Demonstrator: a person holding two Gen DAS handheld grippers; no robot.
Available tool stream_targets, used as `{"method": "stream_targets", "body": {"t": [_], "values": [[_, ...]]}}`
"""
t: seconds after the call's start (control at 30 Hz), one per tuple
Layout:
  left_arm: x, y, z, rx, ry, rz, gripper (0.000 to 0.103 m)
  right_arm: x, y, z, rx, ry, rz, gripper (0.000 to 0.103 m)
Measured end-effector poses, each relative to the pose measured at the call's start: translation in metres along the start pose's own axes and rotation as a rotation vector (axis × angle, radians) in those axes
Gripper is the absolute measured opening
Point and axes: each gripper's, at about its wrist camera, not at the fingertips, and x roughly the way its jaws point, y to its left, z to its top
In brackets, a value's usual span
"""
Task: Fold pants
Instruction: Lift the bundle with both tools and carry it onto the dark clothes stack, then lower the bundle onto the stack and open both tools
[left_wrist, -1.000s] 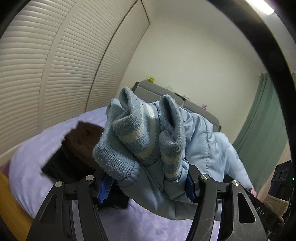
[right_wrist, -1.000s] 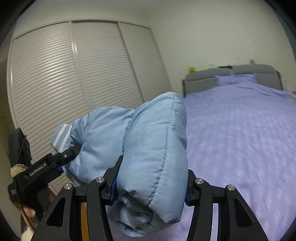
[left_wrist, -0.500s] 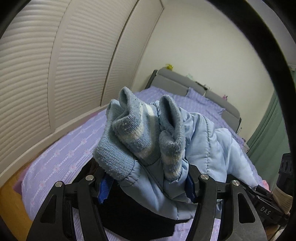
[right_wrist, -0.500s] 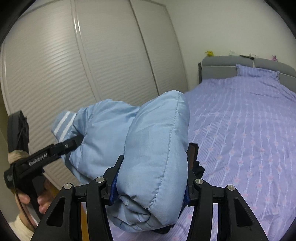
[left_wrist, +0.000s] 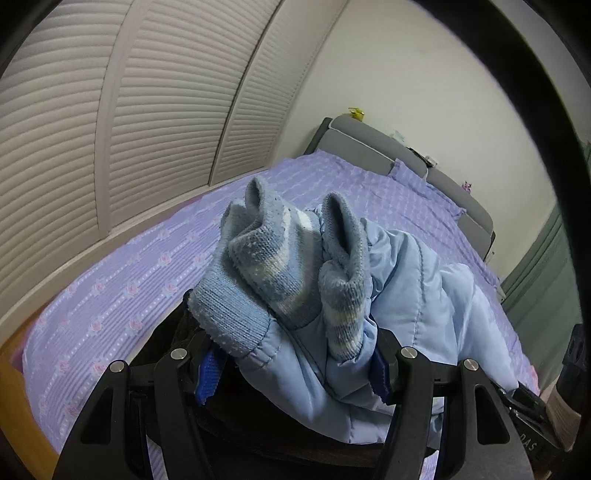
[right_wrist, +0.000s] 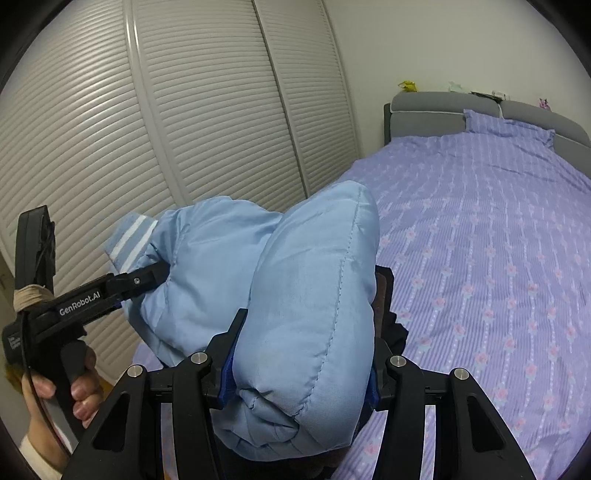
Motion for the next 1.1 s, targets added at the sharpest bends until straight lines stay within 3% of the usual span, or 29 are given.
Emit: {"method": "stream_targets", "body": {"t": [0.2, 0.27, 0.47, 0.6, 0.77, 0.93, 1.1], "values": [[0.007, 0.021, -0.003, -0.045, 0.021, -0.002, 0.068, 0.002, 0.005, -0.009, 0.004, 0.029, 0.040, 0.057], [0.008, 0.024, -0.002, -0.055, 0.031, 0.000, 0.070, 0.003, 0.006, -0.012, -0.004, 0.035, 0.035, 0.063], [-0.001, 0.038, 0.000, -0.118, 0.031, 0.024, 0.091, -0.005, 0.010, -0.008, -0.093, 0.004, -0.016, 0.079], [-0.020, 0.040, 0.006, -0.115, -0.021, 0.036, 0.097, -0.012, 0.013, -0.001, -0.119, -0.005, -0.028, 0.080], [-0.040, 0.025, 0.010, -0.020, -0.062, 0.139, 0.098, -0.016, 0.008, 0.002, -0.090, -0.001, -0.036, 0.080], [-0.057, 0.003, 0.002, 0.067, -0.100, 0.188, 0.098, -0.026, 0.009, 0.000, -0.113, -0.009, -0.051, 0.080], [-0.083, -0.023, -0.010, 0.104, -0.123, 0.155, 0.098, -0.048, 0.016, -0.004, -0.172, -0.029, -0.059, 0.080]]}}
